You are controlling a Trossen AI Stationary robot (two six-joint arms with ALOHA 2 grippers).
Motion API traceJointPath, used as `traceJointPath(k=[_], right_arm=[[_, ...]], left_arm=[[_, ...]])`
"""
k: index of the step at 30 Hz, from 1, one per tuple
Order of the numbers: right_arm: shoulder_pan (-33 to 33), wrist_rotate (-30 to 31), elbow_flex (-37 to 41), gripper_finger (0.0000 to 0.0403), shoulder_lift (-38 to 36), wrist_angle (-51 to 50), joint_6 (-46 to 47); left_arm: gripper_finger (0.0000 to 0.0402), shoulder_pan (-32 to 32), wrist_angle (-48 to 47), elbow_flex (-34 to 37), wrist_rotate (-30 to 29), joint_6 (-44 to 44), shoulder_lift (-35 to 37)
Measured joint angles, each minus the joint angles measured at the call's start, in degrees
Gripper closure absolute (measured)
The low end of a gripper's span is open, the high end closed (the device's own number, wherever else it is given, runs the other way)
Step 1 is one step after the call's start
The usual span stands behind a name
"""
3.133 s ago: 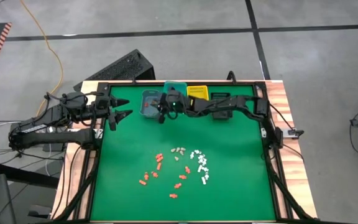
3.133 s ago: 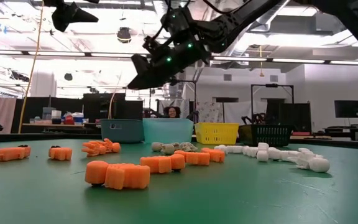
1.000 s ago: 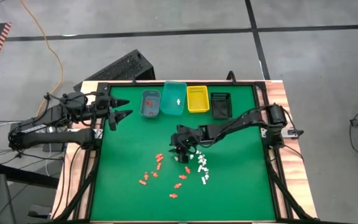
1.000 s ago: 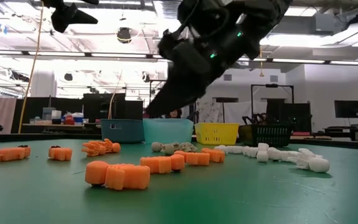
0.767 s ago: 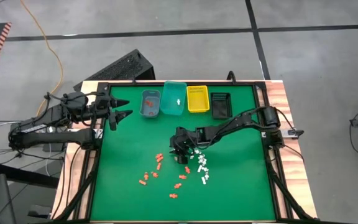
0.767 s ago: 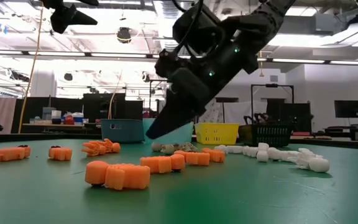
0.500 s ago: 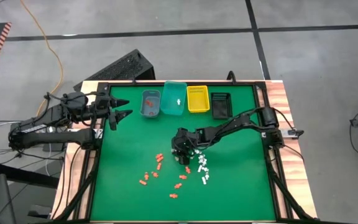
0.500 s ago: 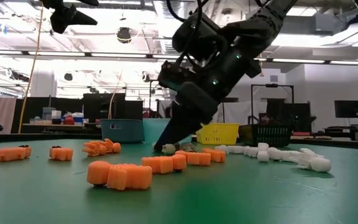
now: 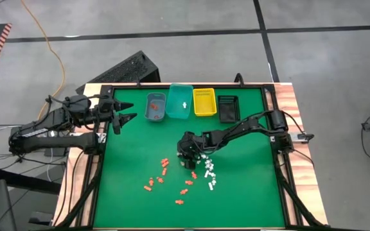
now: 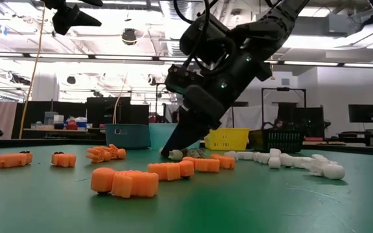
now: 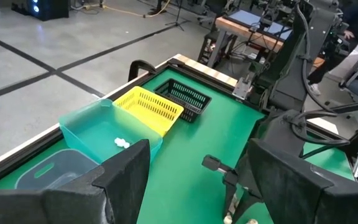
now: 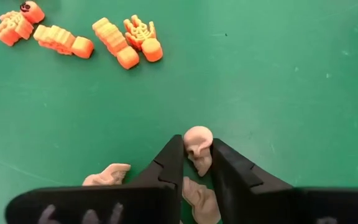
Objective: Sort Halloween decoration
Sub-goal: Put the white skull toy into the yellow bin
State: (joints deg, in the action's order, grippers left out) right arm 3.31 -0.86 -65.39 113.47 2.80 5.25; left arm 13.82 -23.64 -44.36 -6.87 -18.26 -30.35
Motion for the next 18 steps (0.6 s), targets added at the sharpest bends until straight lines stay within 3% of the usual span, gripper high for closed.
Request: traceJointPath(k=[8,18], right_arm=[[-0.3,-0.2,0.3,0.0340,-2.1,-0.3,1.0],[-5.4,0.7,0.2,0.0340,-11.5,-4.1,0.3]], left_arm=[[0.0141,0.0,0.0,0.0,0.0,0.0,0.0],[0.0141,0.0,0.0,0.0,0.0,0.0,0.0]])
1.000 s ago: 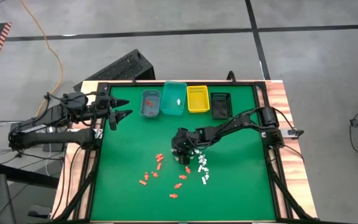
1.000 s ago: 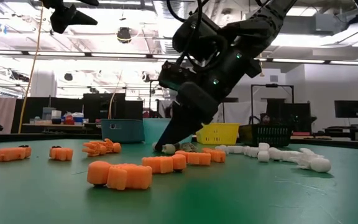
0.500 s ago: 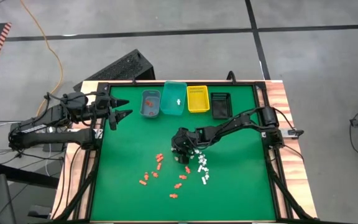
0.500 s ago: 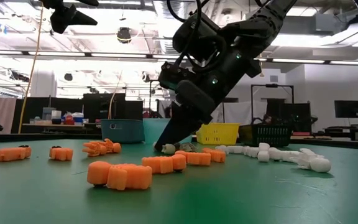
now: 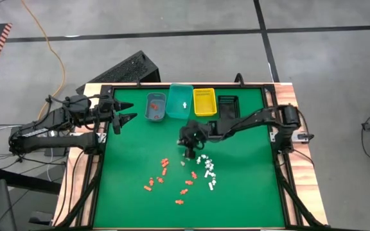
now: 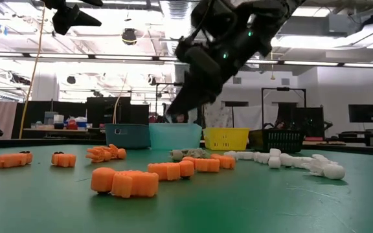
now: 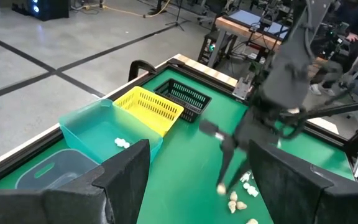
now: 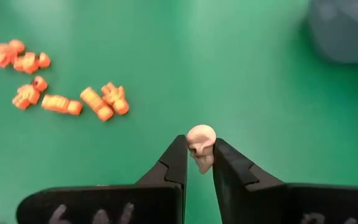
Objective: Sort Halloween decoration
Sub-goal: Put the white skull toy into the yellow bin
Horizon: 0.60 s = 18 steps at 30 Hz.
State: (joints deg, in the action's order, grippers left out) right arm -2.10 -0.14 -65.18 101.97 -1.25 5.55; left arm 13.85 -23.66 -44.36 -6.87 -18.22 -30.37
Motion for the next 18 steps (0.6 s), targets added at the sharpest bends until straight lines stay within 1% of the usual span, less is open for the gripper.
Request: traceJointPath(k=[6,11,15,18], right_arm=[[-6.1,5.3,0.0,0.0340,-8.3,-9.8,-3.2],[-12.4,9.0,-0.1,0.0340,-14.0,-14.8,-3.9],[-17.3,9.6,-0.1,0.0340,-14.6,-16.0,-4.1],[-19.8,9.6,-0.1,0.0340,-13.1,-15.7,-4.1]], left_arm=[[0.0141,0.0,0.0,0.0,0.1,0.0,0.0],[0.0141,0.0,0.0,0.0,0.1,0.0,0.0],[0.0141,0.0,0.0,0.0,0.2,0.0,0.0],[0.0141,0.0,0.0,0.0,0.2,0.0,0.0]])
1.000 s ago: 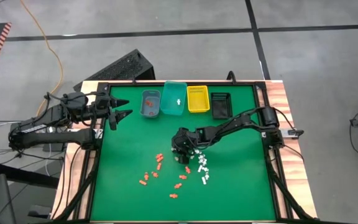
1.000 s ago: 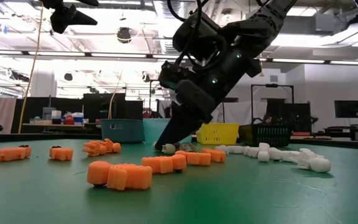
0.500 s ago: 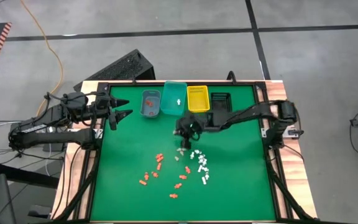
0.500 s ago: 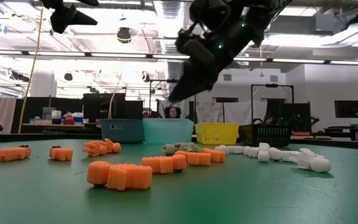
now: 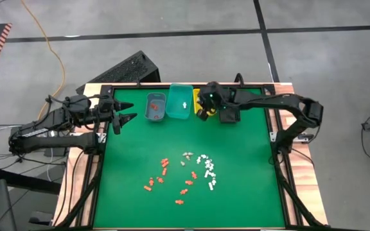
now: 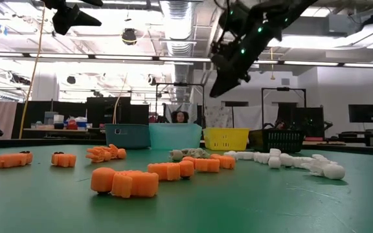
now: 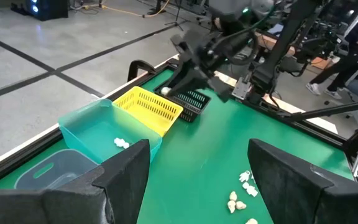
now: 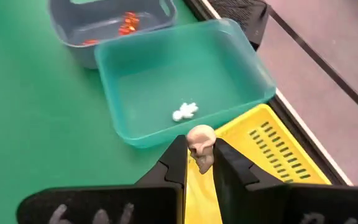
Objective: Sort Halloween decoration
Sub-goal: Put the white skull toy into the yellow bin
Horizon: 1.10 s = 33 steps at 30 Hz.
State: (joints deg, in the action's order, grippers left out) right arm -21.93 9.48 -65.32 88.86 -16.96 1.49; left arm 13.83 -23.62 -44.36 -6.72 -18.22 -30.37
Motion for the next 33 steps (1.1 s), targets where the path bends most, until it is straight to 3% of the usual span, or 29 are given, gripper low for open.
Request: traceJointPath(k=[8,15,28,33], right_arm=[[-4.0,-0.3,0.0,0.0340,6.9,-1.8,2.3],[-6.7,-0.4,0.0,0.0331,7.9,-4.6,5.7],[-6.6,-2.7,0.0,0.0236,6.9,-6.1,4.0],[-4.7,-5.9,0.0,0.0226,2.4,-4.2,2.3]], left_arm=[[0.0141,0.0,0.0,0.0,0.0,0.0,0.0],[0.0141,0.0,0.0,0.0,0.0,-0.1,0.0],[0.0141,0.0,0.0,0.0,0.1,-0.4,0.0],[0.0141,0.0,0.2,0.0,0.2,-0.5,0.0]])
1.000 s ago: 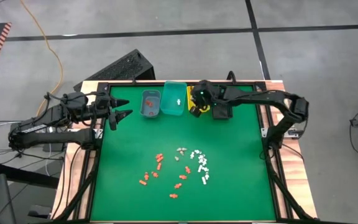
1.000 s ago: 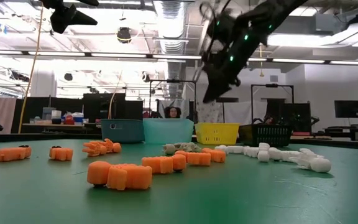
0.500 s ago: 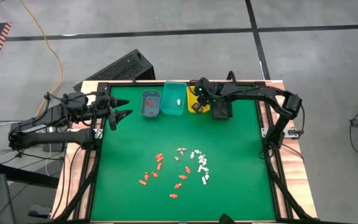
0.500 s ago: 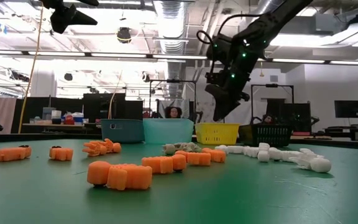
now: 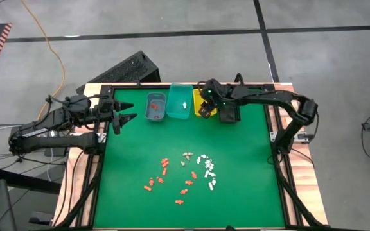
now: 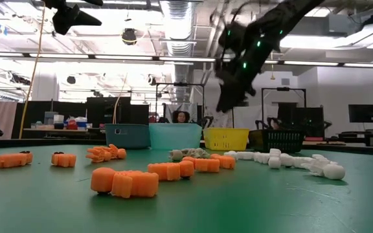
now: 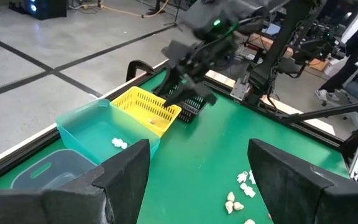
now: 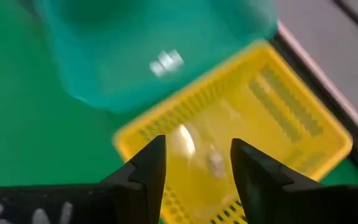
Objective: Sort Halloween decoration
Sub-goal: Put the white skull toy into the yellow bin
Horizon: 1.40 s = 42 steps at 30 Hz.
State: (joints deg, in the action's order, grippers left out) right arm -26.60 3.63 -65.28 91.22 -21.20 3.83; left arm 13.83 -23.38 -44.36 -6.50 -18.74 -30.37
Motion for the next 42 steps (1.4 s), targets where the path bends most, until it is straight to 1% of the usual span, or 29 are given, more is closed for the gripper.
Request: traceJointPath(k=[3,6,11,16,18,21,27,32,42], right_arm=[[2.6,-2.7,0.0,0.0230,-4.2,1.4,-0.9],[6.6,-5.1,0.0,0.0235,-7.8,1.9,-0.9],[16.0,-5.2,0.0,0.0237,-9.4,1.6,-0.5],[25.4,-0.9,-0.1,0.0237,-5.1,2.0,0.6],[28.2,1.0,0.0,0.0239,-2.5,2.8,0.7],[30.9,2.1,0.0,0.0239,2.0,4.2,0.7],[32.7,2.3,0.0,0.0239,9.5,4.9,1.2],[32.0,2.3,0.0,0.0240,13.0,5.8,1.3],[30.5,0.8,0.0,0.0240,13.6,6.8,0.5]], left_arm=[[0.0141,0.0,0.3,0.0,0.0,0.0,0.0],[0.0141,0.0,0.4,0.0,0.0,0.0,0.0],[0.0141,0.0,0.4,0.0,0.1,-0.1,0.0],[0.0141,0.0,0.3,0.0,0.1,-0.1,0.0],[0.0141,0.0,0.3,0.0,0.1,-0.1,0.0],[0.0141,0.0,0.2,0.0,0.1,-0.1,0.0],[0.0141,0.0,0.0,0.0,0.2,-0.5,0.0],[0.0141,0.0,0.0,0.0,0.7,-0.9,0.0],[0.0141,0.0,-0.2,0.0,1.7,-1.6,0.0]])
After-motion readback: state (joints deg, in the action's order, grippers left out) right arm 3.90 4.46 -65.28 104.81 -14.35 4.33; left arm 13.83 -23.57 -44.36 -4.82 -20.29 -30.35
